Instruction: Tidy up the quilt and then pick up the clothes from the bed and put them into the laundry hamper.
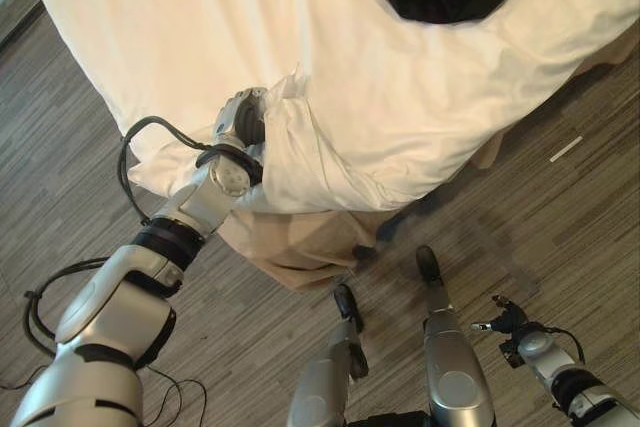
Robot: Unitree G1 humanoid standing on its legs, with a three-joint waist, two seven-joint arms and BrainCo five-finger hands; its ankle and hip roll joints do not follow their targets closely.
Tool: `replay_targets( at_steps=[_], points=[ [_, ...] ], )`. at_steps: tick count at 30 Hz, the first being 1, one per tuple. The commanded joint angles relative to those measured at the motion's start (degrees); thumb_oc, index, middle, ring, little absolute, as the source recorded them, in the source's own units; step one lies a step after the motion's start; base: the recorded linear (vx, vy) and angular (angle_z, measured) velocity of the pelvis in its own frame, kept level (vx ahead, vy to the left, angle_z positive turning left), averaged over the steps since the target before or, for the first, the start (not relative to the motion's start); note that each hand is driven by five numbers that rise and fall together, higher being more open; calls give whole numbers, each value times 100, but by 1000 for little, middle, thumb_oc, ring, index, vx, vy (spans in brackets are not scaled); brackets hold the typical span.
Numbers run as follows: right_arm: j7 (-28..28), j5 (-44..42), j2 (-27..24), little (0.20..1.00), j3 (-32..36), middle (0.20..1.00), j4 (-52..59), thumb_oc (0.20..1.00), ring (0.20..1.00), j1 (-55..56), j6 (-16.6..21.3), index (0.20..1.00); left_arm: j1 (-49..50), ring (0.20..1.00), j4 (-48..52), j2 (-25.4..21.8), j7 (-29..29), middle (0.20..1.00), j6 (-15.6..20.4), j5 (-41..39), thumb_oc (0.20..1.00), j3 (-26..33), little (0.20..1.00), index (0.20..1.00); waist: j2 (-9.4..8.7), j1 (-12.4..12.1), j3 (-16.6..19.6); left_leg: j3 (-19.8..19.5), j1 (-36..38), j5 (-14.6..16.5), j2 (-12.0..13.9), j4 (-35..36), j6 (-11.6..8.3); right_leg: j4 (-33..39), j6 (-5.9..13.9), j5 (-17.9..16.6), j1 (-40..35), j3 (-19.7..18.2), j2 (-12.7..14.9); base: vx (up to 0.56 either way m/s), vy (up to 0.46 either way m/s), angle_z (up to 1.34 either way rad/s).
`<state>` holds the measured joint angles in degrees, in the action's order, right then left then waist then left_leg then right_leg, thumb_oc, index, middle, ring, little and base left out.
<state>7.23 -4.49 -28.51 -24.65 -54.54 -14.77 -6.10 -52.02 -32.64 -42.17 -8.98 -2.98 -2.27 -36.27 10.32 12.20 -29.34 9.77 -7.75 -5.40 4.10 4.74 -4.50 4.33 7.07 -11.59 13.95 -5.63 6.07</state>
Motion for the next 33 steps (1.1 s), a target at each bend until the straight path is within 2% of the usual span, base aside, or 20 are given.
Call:
replay_targets(
  at_steps=[1,5,6,9,12,16,17,18,19,20,22,25,29,30,31,33],
  points=[
    [-14,205,-174,1000,61,1000,136,1000,1000,243,-24,1000,142,200,80,-266,-181,200,466,-520,200,173,200,200,-77,-98,208,-411,-315,201,119,-417,-156,-1028,-50,1240,235,79,144,-31,13,15],
    [97,116,-23,1000,33,1000,62,1000,1000,333,19,1000,328,200,422,-275,-678,200,767,-789,200,666,200,200,-192,-237,261,-464,-248,215,99,-324,-144,-894,-39,1207,113,172,152,-49,-47,8],
    [188,107,176,1000,87,1000,-66,1000,1000,433,76,1000,773,200,1160,-267,-1436,200,1177,-640,200,1313,200,200,-331,-467,311,-556,-187,234,104,-242,-132,-760,-27,1173,-32,335,164,-121,-127,6],
    [268,48,352,1000,144,1000,-120,1000,1000,485,25,1000,1486,200,2287,-248,-1649,200,1395,-378,200,1862,200,200,-454,-775,336,-720,-178,250,102,-195,-120,-701,-20,1164,-150,514,183,-105,-117,24],
    [360,-51,499,1000,201,1000,-91,1000,1000,512,-107,1000,2483,200,3428,-13,-1303,200,1662,52,200,2183,200,200,-511,-1107,333,-963,-187,252,60,-149,-91,-689,-25,1178,-276,708,195,-91,-101,38],
    [427,-20,570,1000,276,1000,-162,1000,1000,488,-133,1000,3673,200,4326,312,-424,200,1909,218,200,2100,200,200,-449,-1457,306,-1230,-155,250,-16,-75,-45,-651,-43,1184,-446,954,215,-73,-13,43],
    [431,-11,565,1000,300,1000,-179,1000,1000,484,-107,1000,3946,423,4414,375,-333,423,1991,252,423,2058,423,423,-423,-1526,302,-1273,-146,253,-30,-68,-40,-635,-48,1184,-492,1015,228,-56,43,40],
    [424,-5,560,1000,317,1000,-195,1000,1000,479,-68,1000,4173,944,4449,429,-231,944,1973,102,944,2022,944,944,-399,-1586,302,-1306,-131,256,-42,-63,-35,-620,-53,1186,-536,1068,240,-42,31,32],
    [423,-34,553,1000,319,1000,-201,1000,1000,473,-48,1000,4286,1000,4454,457,-152,1000,1933,29,1000,2008,1000,1000,-388,-1615,301,-1319,-124,258,-48,-63,-32,-609,-54,1183,-557,1096,247,-38,40,39],
    [397,-62,537,1000,325,1000,-186,1000,1000,443,-19,1000,4615,1000,4393,548,33,1000,1796,-164,1000,1857,1000,1000,-356,-1699,302,-1355,-87,266,-67,-56,-22,-593,-60,1191,-630,1181,269,-39,34,40],
    [409,-100,543,1000,290,1000,-177,1000,1000,372,52,1000,5048,1000,4190,541,8,1000,1872,-37,1000,1557,1000,1000,-300,-1821,306,-1410,-41,267,-105,-63,-15,-598,-62,1213,-727,1310,304,-36,40,29],
    [406,-127,565,1000,231,1000,-205,1000,1000,291,103,1000,5406,1000,3868,519,-25,1000,1886,-264,1000,1265,1000,1000,-276,-1913,338,-1428,21,274,-135,-54,-6,-582,-50,1224,-818,1413,342,-4,43,29],
    [414,-136,584,1000,229,1000,-292,1000,1000,258,141,1000,5780,1000,3220,693,-168,1000,1729,-1133,1000,1026,1000,1000,-252,-1972,392,-1434,90,287,-161,-38,7,-549,-23,1213,-893,1469,367,7,23,7],
    [432,-197,633,1000,277,1000,-379,1000,1000,272,183,1000,6066,1000,2304,1192,-129,1000,1294,-2830,1000,1036,1000,1000,-260,-2021,427,-1456,141,288,-184,-27,14,-533,-8,1198,-943,1519,387,9,-10,5],
    [443,-210,662,1000,293,1000,-414,1000,1000,277,199,1000,6152,1000,1941,1400,11,1000,1287,-3084,1000,1102,1000,1000,-267,-2040,438,-1472,151,286,-191,-24,16,-527,-7,1192,-956,1528,389,0,0,0],
    [478,-256,772,1000,369,1000,-555,1000,1000,287,256,1000,6437,1000,505,2174,255,1000,858,-4309,1000,1553,1000,1000,-300,-2103,480,-1545,174,281,-224,-20,22,-508,5,1167,-985,1561,401,10,-53,3]
  ],
)
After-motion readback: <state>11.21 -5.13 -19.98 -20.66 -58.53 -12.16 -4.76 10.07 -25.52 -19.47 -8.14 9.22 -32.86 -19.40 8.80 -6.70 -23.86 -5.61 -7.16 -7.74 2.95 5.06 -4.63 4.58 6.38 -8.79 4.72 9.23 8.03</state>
